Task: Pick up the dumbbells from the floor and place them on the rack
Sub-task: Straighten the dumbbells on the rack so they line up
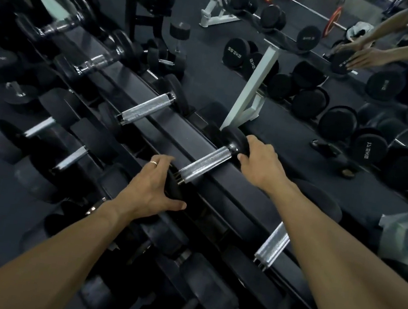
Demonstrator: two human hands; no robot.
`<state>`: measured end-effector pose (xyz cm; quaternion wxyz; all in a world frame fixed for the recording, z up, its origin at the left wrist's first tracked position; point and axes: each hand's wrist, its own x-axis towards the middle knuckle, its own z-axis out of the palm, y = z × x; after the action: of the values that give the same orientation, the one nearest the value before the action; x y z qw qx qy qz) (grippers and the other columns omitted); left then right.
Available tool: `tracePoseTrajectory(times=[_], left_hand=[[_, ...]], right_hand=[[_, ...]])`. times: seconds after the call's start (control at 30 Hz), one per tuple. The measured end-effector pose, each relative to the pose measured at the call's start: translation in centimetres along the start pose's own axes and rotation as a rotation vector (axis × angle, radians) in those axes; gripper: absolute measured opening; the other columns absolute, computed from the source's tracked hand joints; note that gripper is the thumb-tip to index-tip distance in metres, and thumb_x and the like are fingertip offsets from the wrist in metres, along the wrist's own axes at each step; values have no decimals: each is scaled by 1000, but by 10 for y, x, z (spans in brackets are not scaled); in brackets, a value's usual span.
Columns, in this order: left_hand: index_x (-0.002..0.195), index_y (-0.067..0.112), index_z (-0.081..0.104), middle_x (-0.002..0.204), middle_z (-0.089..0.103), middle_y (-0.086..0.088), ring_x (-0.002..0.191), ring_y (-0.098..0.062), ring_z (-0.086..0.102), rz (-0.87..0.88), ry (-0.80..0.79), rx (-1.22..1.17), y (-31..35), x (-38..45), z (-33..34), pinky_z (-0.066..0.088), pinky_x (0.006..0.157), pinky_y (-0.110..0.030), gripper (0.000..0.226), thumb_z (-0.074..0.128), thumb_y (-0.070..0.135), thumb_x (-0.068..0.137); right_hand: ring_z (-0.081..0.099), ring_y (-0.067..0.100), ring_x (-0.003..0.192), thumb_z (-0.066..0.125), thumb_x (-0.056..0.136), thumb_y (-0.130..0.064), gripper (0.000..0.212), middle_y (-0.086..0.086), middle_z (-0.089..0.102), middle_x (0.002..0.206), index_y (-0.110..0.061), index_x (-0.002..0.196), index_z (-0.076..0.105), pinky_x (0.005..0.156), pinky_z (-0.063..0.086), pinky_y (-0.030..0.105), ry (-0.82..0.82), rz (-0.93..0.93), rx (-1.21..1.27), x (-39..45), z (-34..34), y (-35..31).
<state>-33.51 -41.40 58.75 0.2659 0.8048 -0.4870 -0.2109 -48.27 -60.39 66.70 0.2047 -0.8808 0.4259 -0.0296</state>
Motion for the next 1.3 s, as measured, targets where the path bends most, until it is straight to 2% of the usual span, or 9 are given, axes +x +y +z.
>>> tracePoseTrajectory(times=[0.13,0.27,0.33,0.7,0.93,1.0,1.13,1.23,1.3], left_hand=[[140,20,29,138,30,2,117,-21,43,-66,64,-24,7,-6,10,43,101,-38,104,83,54,58],[136,17,34,134,33,0,120,-17,37,-112,116,-59,13,-9,19,34,100,-24,98,84,49,59],[135,18,35,134,34,0,120,-17,38,-127,136,-73,15,-10,22,35,102,-25,97,84,49,58],[140,27,27,144,29,6,129,-19,39,-223,70,-64,20,-13,17,37,106,-47,102,83,54,59],[153,20,6,159,14,-1,141,-22,29,-196,-73,-30,19,-11,3,32,113,-41,120,79,60,65],[154,19,6,160,13,0,140,-22,33,-173,-86,-41,15,-9,-8,34,112,-37,115,72,63,71],[149,16,28,151,32,-3,133,-20,38,-92,103,-8,-9,0,-39,35,110,-35,88,60,63,81],[139,16,43,138,45,-5,130,-23,38,-47,286,89,-37,9,-71,36,107,-39,72,66,53,81],[138,19,44,135,46,-5,127,-25,37,-55,355,165,-57,15,-92,38,104,-42,74,71,52,77]], right_hand=[[48,18,74,55,95,-17,19,-4,46,76,-14,113,50,68,38,32,-16,-21,-5,11,0,-4],[54,21,80,54,94,-16,18,2,58,90,-16,113,53,70,39,32,-38,-46,-16,21,-1,-7],[55,22,81,55,94,-16,17,4,61,92,-16,111,54,70,40,32,-44,-58,-15,23,-1,-9],[59,23,78,55,94,-15,13,7,64,89,-14,106,54,67,45,33,-52,-66,-12,25,-1,-8],[57,25,79,56,91,-13,9,11,61,94,-10,98,51,65,44,35,-113,-14,-76,29,-7,-18],[57,26,76,55,86,-10,9,12,61,92,-8,93,50,64,45,35,-135,2,-97,33,-10,-30],[61,31,91,55,79,-16,30,10,63,102,-10,109,55,80,52,42,10,-102,-19,48,-7,-72],[51,32,122,57,90,-26,52,12,53,132,-9,137,45,100,42,41,80,-154,15,62,7,-109],[45,32,128,58,93,-31,60,14,47,139,-8,144,37,104,37,40,65,-136,33,73,18,-129]])
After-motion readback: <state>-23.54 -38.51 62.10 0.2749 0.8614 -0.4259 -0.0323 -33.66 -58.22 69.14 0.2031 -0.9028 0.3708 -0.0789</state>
